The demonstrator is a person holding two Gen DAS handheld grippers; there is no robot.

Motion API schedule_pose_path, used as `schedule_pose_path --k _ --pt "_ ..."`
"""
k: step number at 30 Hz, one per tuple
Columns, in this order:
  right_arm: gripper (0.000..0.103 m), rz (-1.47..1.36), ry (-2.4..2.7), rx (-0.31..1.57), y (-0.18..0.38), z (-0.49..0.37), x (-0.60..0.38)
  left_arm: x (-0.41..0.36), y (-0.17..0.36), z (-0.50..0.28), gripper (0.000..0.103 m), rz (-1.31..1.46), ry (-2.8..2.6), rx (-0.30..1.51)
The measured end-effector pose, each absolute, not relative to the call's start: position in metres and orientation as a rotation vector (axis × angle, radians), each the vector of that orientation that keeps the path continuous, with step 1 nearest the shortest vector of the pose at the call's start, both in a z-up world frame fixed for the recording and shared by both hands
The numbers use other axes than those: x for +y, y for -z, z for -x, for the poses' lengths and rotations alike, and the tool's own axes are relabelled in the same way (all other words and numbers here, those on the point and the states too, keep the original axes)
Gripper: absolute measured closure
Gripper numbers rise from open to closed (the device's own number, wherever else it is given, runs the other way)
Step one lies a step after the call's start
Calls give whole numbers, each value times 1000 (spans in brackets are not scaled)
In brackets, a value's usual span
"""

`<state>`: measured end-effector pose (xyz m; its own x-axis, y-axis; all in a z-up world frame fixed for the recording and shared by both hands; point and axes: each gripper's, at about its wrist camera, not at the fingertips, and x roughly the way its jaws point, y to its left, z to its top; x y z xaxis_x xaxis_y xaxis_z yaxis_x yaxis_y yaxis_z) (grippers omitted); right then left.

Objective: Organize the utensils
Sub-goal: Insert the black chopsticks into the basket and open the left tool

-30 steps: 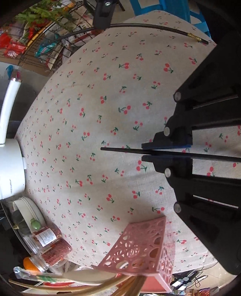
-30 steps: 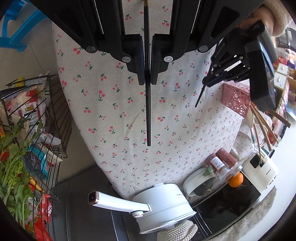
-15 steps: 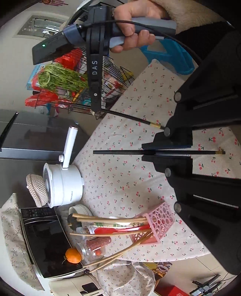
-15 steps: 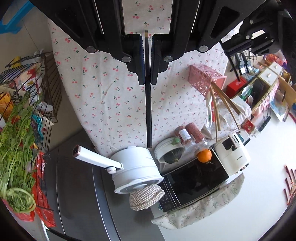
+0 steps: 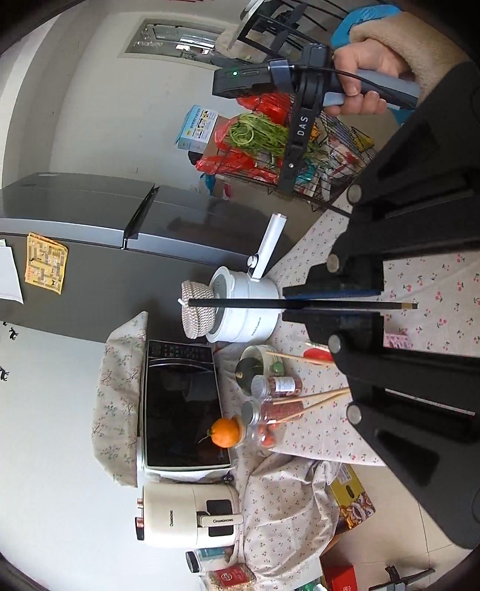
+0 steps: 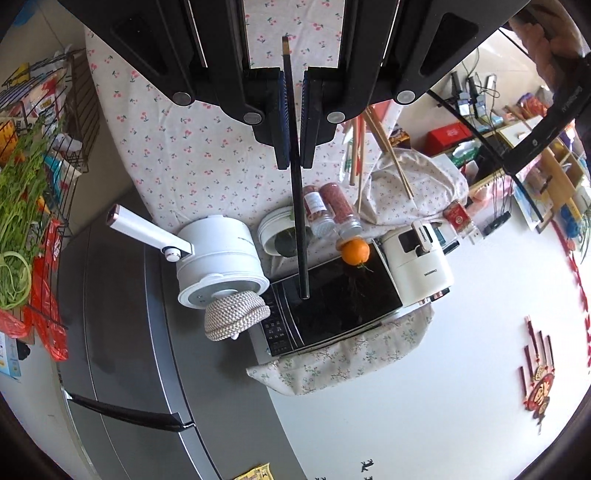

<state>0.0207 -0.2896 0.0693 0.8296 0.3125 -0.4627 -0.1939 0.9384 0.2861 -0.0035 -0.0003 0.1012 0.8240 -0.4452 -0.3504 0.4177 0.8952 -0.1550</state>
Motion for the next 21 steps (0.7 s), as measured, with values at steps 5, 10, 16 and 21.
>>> schedule_pose_path --k 5,10,16,21 --pt "98 -222 -333 516 -75 -22 -266 7 -104 -13 97 40 373 329" --pt "98 -223 -372 521 -73 -32 -247 15 -72 -36 97 65 318 353" --pt "98 -227 -404 532 -70 -39 -231 11 -45 -70 97 37 275 430" --pt "98 -223 -426 526 -73 -39 -222 11 -28 -89 97 56 289 520"
